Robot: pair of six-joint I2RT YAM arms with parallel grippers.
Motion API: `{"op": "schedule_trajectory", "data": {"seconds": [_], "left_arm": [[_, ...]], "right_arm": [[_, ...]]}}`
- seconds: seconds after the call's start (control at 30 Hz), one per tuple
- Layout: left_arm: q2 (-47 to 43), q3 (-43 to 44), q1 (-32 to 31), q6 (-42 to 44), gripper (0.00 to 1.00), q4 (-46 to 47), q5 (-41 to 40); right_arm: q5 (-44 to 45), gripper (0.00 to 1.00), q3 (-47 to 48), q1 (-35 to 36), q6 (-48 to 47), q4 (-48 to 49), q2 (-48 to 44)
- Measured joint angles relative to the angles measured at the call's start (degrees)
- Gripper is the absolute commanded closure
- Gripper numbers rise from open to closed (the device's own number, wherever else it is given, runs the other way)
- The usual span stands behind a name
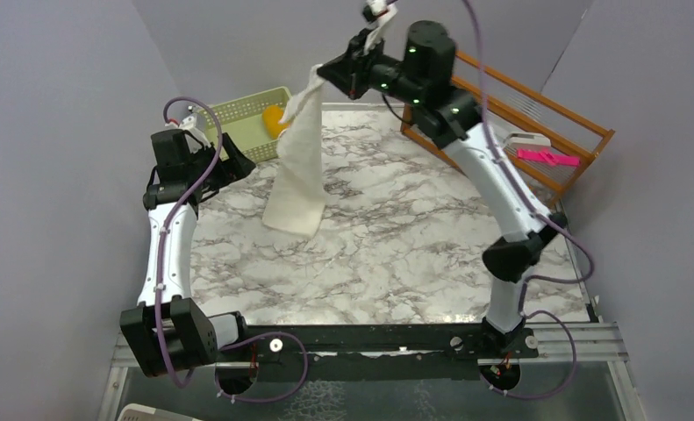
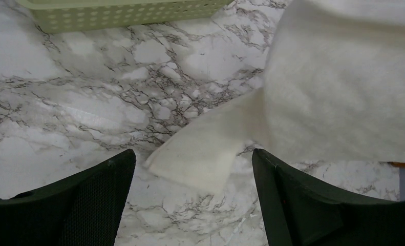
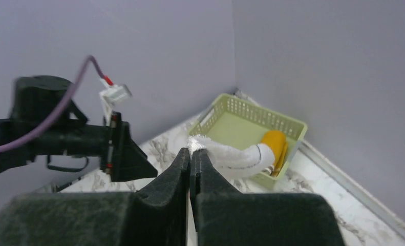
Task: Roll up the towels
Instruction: Flatten out the towel at the center of the board.
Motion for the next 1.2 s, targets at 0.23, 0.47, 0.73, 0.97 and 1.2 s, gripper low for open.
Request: {"op": "schedule_trajectory", "data": {"seconds": [0.23, 0.47, 0.73, 0.97, 1.2], "left_arm": [[-0.4, 0.0, 0.5, -0.4, 0.13, -0.7, -0.1], [-1.2, -6.5, 0.6, -1.7, 0.14, 0.4, 0.5], [0.7, -8.5, -2.2, -2.4, 0.16, 2.1, 1.6], [6.7, -8.3, -11.1, -2.4, 0.16, 3.9, 0.8], [18.3, -1.4, -19.3, -3.0, 0.16, 5.6, -0.9]], "right_arm": [[5.8, 0.99, -31.7, -5.2, 1.6, 10.8, -31.2], [26.4, 0.16, -84.9, -8.5, 14.9, 20.3, -59.4], [32.0, 0.14, -94.2, -8.4, 19.7, 14.4, -66.7], [31.1, 0.05, -94.5, -7.7, 26.1, 14.9, -52.7], [28.9, 0.19, -90.6, -9.2, 26.5, 12.3, -31.5]]}}
